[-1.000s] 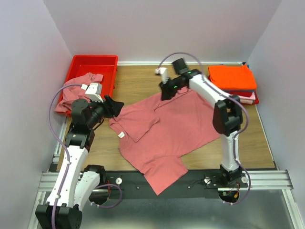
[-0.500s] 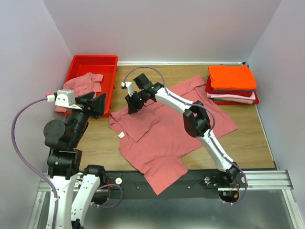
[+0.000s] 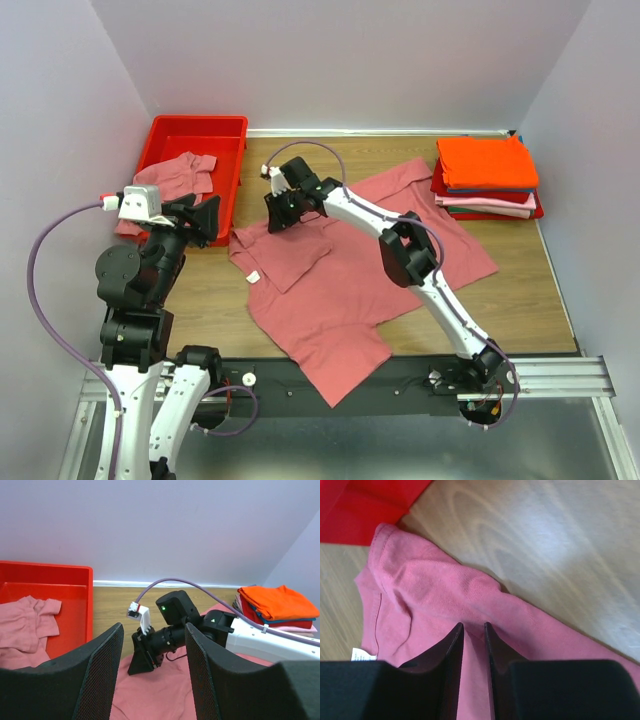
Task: Fold and stack the t-shirts
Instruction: Fold the tshirt
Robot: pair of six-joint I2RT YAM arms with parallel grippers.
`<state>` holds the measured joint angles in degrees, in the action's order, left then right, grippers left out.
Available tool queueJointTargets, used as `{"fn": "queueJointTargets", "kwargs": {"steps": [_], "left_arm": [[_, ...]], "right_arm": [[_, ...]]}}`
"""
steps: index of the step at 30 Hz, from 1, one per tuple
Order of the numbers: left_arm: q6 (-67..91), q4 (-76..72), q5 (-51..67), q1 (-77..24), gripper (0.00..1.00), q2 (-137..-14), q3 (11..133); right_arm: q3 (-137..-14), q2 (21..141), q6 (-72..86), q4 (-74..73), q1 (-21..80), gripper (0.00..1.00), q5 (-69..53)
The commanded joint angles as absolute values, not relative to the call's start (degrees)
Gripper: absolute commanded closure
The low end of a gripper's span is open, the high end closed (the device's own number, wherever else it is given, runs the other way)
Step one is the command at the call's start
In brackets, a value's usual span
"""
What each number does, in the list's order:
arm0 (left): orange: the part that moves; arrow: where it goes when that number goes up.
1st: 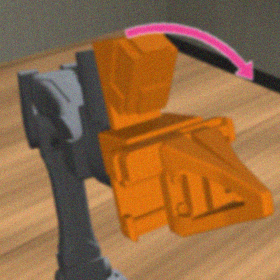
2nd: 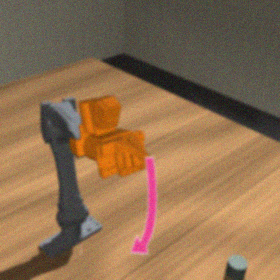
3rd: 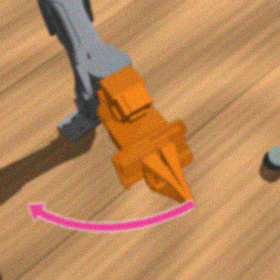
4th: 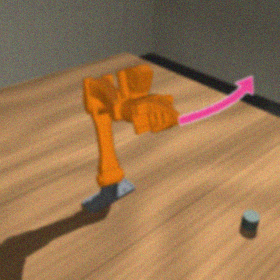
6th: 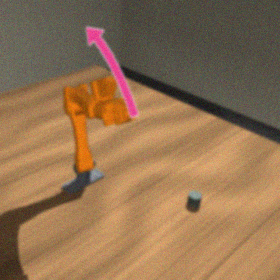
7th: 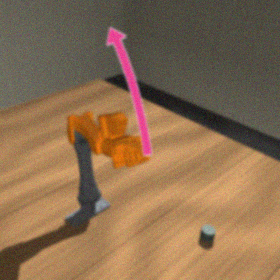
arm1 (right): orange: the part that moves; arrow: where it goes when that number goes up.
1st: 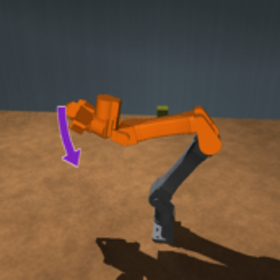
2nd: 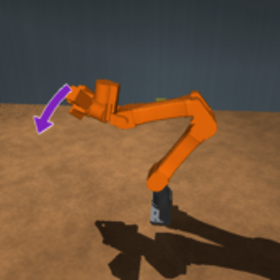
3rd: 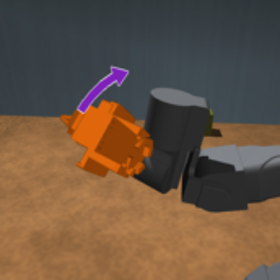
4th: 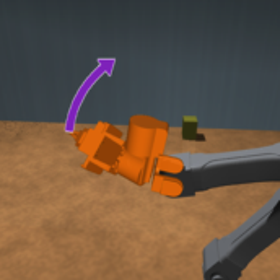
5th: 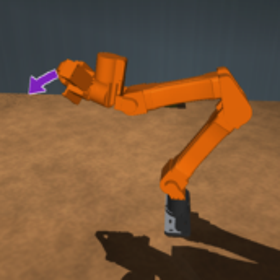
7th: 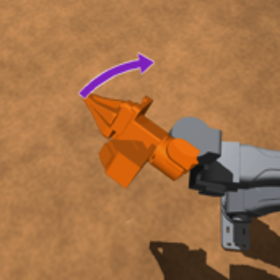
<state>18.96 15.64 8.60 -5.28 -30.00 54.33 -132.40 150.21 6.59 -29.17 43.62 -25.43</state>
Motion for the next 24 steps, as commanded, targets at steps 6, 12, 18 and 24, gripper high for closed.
{"fn": "queueJointTargets", "kwargs": {"steps": [6, 12, 18, 24], "left_arm": [[17.67, 15.47, 7.38, -5.45, 0.40, -30.06, 53.62], [17.67, 14.15, 8.26, -5.45, 0.39, -32.08, 52.82], [18.19, 11.34, 10.81, -5.45, 0.38, -35.06, 52.29], [19.24, 8.53, 14.23, -5.45, 0.32, -37.26, 50.55]], "right_arm": [[-133.93, 153.89, 14.05, -29.27, 37.10, 0.72, -9.59], [-140.27, 157.05, 14.85, -28.57, 35.16, 0.71, -8.70], [-144.39, 158.55, 17.49, -24.43, 34.19, 0.71, -10.89], [-145.29, 155.93, 13.55, -24.00, 33.75, 0.62, -31.70]]}}
